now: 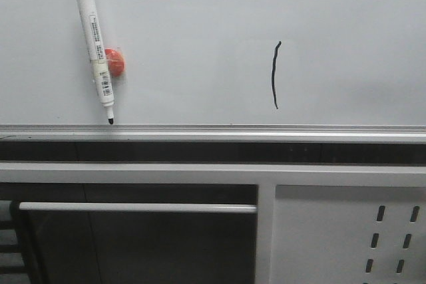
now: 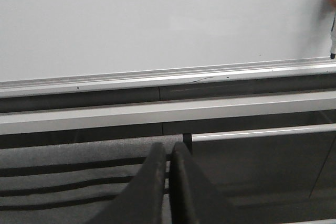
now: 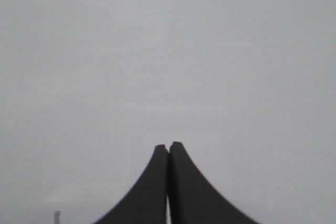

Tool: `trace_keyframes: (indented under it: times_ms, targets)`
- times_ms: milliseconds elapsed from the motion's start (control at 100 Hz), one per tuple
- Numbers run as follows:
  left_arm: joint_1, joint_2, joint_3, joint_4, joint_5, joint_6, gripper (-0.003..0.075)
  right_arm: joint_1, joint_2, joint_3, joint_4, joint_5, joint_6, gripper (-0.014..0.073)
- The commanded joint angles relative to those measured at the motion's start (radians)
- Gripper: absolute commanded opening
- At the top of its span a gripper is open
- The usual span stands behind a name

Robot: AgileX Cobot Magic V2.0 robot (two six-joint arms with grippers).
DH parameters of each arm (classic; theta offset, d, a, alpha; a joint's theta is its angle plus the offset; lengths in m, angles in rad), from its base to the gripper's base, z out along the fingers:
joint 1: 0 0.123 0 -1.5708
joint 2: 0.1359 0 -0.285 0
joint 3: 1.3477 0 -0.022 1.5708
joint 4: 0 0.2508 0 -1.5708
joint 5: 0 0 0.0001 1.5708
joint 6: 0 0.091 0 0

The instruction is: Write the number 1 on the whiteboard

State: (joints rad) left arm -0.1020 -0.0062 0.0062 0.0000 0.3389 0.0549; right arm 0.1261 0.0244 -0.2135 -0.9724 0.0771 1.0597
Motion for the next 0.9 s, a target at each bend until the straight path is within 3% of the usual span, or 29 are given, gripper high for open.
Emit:
trace_keyframes:
  times_ms: [0,50,240,400,500,610,670,890]
  targets:
    - [0.004,-0.027,0.021,0.0,-0.054,-0.006,-0.0018,-0.007,-0.006,-0.016,0.355,0.093,-0.415,-0.0079]
    - [0.004,-0.027,0.021,0.0,-0.054,-0.006,-0.0018,-0.007,-0.013,-0.006,0.403,0.116,-0.486,-0.0079]
    - [0.004,-0.027,0.021,0.0,-0.054,-0.006,-0.0018,-0.007,-0.014,-0.005,0.396,0.259,-0.487,-0.0079]
    - [0.004,-0.027,0.021,0.0,-0.054,-0.006,-0.0018,-0.007,-0.021,0.05,0.4,0.197,-0.518,-0.0079]
    - [0.004,-0.027,0.021,0.0,-0.054,-0.006,-0.0018,-0.007,-0.033,0.107,0.564,0.143,-0.695,-0.0079]
    - [0.004,-0.027,0.021,0.0,-0.054,-0.006,-0.0018,-0.007,-0.046,0.147,0.868,0.138,-1.051,-0.0079]
    - [0.004,-0.027,0.021,0.0,-0.054,-0.006,-0.0018,-0.014,-0.052,0.161,0.953,0.138,-1.18,-0.0079]
    - [0.004,-0.027,0.021,0.0,-0.054,-0.006,-0.0018,-0.161,-0.052,0.173,0.972,0.127,-1.199,-0.0079]
